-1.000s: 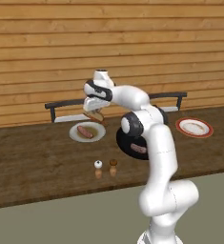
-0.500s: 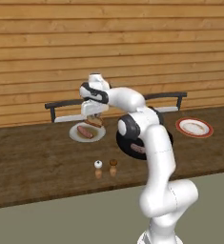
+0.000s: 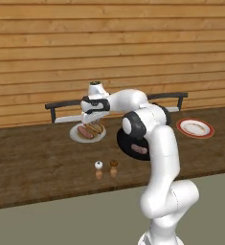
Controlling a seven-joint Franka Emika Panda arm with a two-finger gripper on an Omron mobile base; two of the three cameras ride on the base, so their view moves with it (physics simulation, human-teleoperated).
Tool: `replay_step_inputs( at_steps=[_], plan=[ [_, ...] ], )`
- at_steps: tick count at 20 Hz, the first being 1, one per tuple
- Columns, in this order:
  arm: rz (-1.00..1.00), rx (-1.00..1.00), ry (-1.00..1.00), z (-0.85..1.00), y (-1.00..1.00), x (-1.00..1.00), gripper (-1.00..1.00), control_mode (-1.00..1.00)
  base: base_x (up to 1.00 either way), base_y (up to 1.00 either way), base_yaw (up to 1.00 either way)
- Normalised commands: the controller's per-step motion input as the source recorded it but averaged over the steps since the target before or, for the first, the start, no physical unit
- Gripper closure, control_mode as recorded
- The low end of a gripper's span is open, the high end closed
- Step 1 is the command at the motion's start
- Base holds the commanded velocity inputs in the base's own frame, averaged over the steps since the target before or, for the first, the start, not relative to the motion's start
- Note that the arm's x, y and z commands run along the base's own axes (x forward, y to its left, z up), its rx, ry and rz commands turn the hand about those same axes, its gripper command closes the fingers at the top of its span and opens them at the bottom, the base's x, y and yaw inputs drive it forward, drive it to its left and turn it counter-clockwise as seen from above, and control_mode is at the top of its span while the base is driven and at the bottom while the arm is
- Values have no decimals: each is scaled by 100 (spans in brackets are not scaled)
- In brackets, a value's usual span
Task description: Place one bun and one sausage from the bowl on each plate.
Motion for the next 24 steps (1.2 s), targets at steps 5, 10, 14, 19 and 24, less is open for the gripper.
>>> replay_step_inputs(
  at_steps=[5, 10, 14, 19, 24],
  plan=[
    [0, 0, 0, -4, 0, 48, 100, -100, 0, 0, 0],
    [0, 0, 4, 0, 1, 68, 100, -100, 0, 0, 0],
    [0, 0, 0, 0, 13, 34, 100, -100, 0, 0, 0],
    [-5, 0, 0, -4, 8, -10, -100, -100, 0, 0, 0],
    [-11, 0, -1, 0, 0, -37, -100, -100, 0, 0, 0]
  ],
)
